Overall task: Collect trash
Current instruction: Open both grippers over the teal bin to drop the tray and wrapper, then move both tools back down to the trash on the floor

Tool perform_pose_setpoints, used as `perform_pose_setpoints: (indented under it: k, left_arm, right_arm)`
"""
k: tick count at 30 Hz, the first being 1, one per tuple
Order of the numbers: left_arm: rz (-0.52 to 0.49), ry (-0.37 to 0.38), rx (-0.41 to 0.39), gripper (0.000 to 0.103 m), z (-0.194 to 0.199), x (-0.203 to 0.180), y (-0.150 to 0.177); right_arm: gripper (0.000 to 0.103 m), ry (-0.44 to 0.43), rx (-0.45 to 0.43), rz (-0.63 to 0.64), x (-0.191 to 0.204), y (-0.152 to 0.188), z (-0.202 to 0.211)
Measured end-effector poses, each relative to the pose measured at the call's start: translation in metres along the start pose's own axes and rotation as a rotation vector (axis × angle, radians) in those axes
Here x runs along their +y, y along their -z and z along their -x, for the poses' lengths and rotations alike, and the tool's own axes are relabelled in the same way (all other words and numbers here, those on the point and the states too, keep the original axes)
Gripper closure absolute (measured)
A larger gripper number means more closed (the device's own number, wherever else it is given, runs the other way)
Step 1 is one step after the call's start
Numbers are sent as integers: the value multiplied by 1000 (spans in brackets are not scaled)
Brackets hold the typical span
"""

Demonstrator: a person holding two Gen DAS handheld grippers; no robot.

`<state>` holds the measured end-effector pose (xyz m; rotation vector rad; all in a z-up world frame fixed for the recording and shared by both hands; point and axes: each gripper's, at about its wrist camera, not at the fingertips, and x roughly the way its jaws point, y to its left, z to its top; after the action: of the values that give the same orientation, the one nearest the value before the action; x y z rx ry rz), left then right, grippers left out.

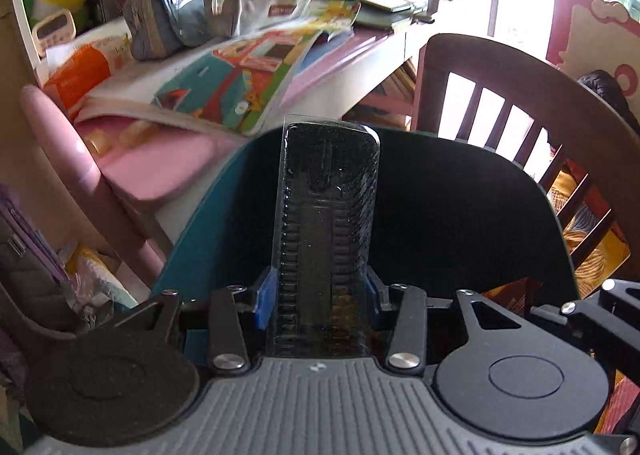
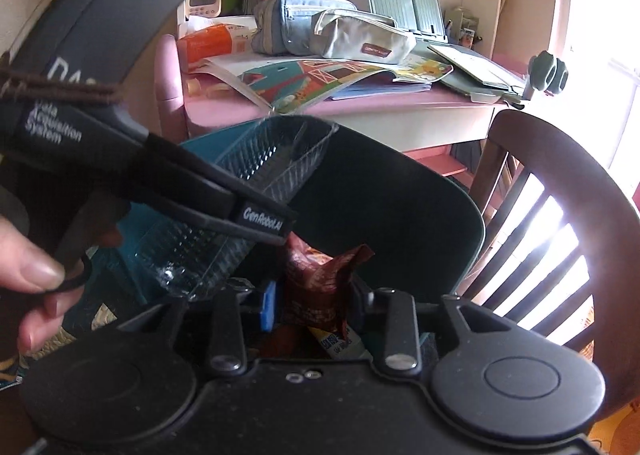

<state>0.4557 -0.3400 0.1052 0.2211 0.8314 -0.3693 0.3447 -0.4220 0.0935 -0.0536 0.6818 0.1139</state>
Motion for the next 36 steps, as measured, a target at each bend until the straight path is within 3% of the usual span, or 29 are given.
perform_pose_setpoints:
  k: [4, 6, 8, 19, 36]
  left_arm:
    - [7, -4, 14, 51, -3, 1, 3]
    - [11, 2, 11, 38, -2, 1, 4]
    - [17, 3, -1, 31, 1, 1, 6]
    - [60, 20, -60, 29, 40, 10, 18]
    - [102, 30, -208, 23, 158, 39, 65]
  right_arm:
    - [61, 2, -8, -12, -2, -1, 2]
    - [51, 2, -13, -20, -3, -1, 3]
    - [50, 2, -23, -24, -3, -1, 6]
    - [43, -5, -55, -29, 8, 1, 35]
    - [40, -41, -143, 32, 49, 2, 115]
